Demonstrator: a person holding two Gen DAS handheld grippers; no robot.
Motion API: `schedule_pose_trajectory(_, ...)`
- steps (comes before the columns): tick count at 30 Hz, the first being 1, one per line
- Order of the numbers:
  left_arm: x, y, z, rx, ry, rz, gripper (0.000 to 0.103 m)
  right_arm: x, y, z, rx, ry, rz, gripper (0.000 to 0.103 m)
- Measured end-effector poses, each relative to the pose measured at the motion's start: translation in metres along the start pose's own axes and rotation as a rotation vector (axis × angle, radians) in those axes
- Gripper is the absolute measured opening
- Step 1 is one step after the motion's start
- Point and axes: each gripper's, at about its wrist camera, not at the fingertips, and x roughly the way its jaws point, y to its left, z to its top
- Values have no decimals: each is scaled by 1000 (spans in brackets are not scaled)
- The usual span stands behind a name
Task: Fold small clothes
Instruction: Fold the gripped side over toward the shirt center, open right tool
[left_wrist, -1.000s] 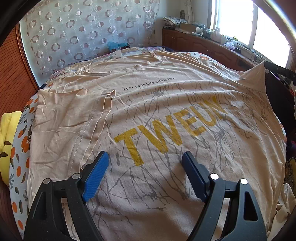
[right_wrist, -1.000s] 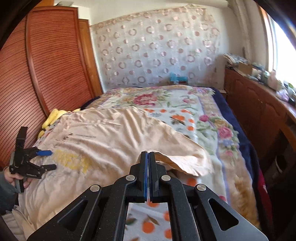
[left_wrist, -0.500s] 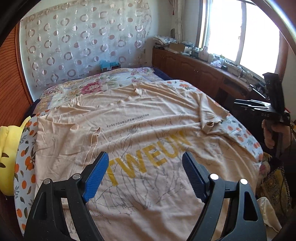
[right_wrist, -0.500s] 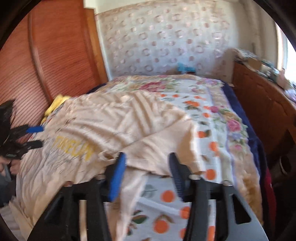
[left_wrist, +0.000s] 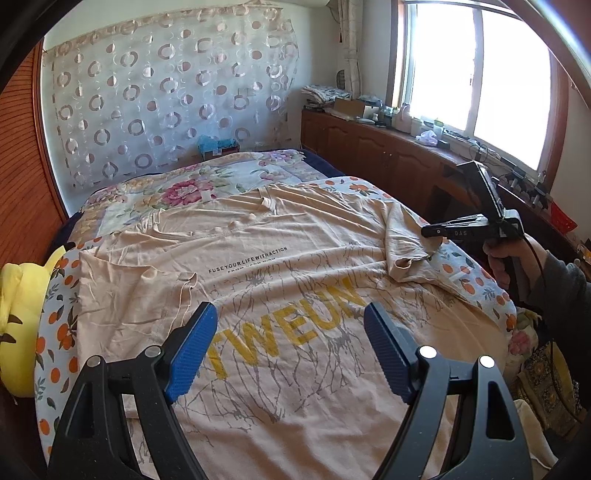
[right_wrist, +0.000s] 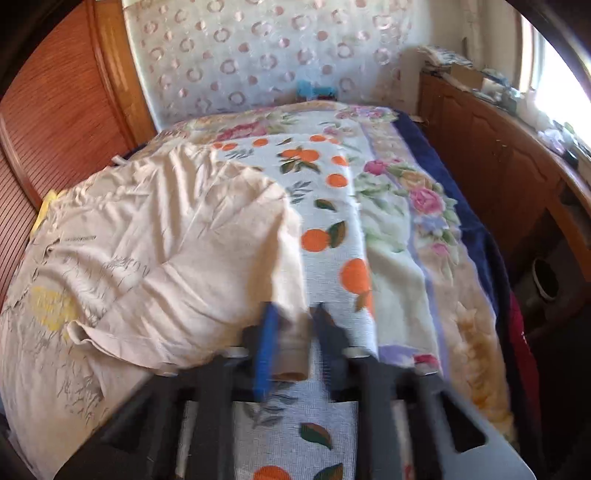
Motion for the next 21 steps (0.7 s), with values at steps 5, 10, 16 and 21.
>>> schedule_pose_trajectory(5,-1,22,-7,-44,4,24,82,-3,40,39,-104,-25,53,2)
schedule_pose_trajectory(10,-3,42,-15,-86,12,47,82,-17,92,78,-190,-87,111,2)
schedule_pose_trajectory(16,-5,63,-25,-118,23,76,82,11,166,115,-249,-76,199,2)
schedule_pose_trajectory(21,-5,73,-30,-134,33,85,82,56,181,134,-274,-64,197,2)
